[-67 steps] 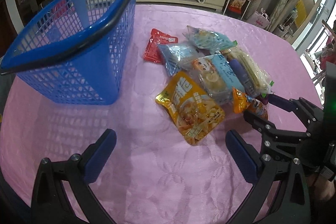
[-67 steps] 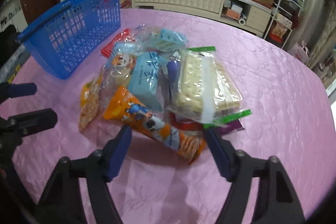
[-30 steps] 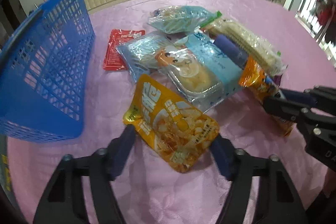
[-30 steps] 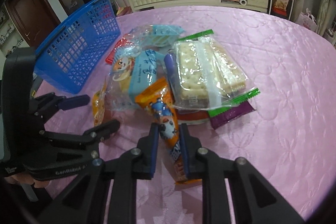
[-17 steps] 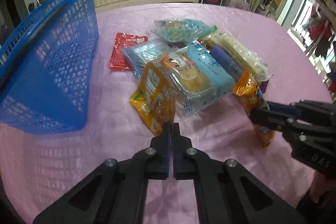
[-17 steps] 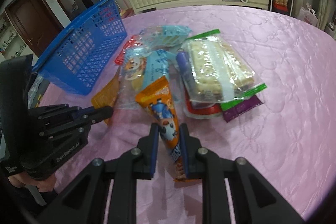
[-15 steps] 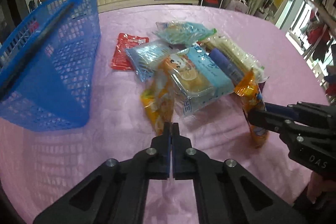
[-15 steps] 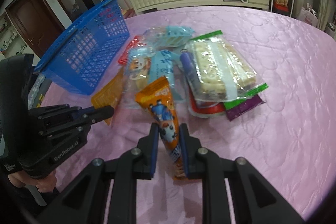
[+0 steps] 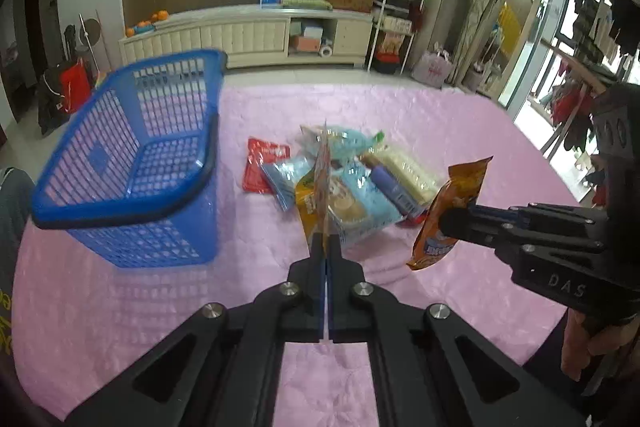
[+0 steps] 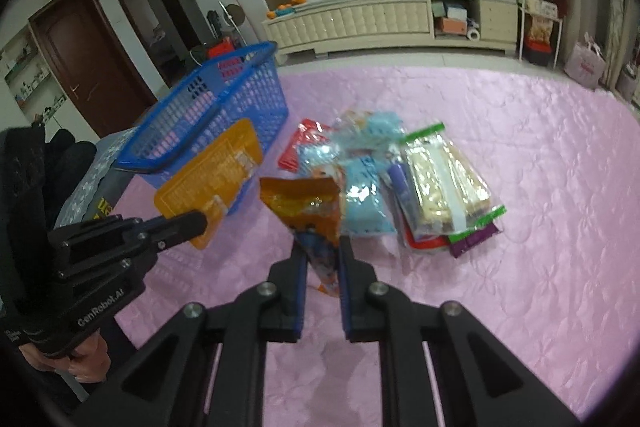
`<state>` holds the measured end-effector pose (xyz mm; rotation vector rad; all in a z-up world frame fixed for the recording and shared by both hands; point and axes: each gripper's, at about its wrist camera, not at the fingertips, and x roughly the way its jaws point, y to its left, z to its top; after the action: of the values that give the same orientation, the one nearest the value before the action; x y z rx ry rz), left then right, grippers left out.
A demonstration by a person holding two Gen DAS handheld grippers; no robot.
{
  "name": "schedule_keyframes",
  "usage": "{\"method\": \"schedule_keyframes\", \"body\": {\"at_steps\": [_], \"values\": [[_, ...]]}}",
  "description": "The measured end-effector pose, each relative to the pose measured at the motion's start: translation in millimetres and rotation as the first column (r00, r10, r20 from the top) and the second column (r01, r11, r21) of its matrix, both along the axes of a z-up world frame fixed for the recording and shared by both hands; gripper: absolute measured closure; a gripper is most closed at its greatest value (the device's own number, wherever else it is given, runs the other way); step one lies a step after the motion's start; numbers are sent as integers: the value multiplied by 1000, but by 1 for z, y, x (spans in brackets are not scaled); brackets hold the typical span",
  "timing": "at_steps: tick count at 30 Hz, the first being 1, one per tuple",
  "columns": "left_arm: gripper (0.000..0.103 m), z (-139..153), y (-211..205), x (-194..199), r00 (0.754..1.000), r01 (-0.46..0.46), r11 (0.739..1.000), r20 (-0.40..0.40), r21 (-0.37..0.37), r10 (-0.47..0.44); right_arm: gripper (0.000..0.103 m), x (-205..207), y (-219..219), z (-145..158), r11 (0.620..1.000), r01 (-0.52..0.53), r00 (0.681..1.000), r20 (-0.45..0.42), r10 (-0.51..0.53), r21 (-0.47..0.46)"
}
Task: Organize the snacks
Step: 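Carry both snacks over the blue basket and open both grippers to drop them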
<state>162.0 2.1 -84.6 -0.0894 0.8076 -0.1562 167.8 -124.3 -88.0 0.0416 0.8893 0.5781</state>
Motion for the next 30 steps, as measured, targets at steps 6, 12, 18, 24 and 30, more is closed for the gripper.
{"method": "schedule_keyframes", "body": {"at_steps": [6, 12, 18, 24, 30], "values": [[103, 30, 22, -18, 998, -17, 1000, 55, 0, 17, 86, -10, 16, 27, 1000, -28, 998, 54, 29, -9], [103, 48, 51, -25, 995, -52, 999, 89, -8, 53, 86, -12, 42, 56, 998, -65, 991, 119, 67, -20], [103, 68, 84, -26, 987, -101, 995, 127, 13, 98, 86, -12, 76, 81, 993, -119, 977, 174, 121, -20], [103, 82, 112, -23, 975, -154, 987, 169, 37, 146, 86, 1, 111, 95, 986, -165, 967, 195, 161, 4], [103, 78, 138, -12, 971, -182, 982, 161, 39, 174, 86, 15, 136, 93, 981, -189, 968, 174, 180, 35]]}}
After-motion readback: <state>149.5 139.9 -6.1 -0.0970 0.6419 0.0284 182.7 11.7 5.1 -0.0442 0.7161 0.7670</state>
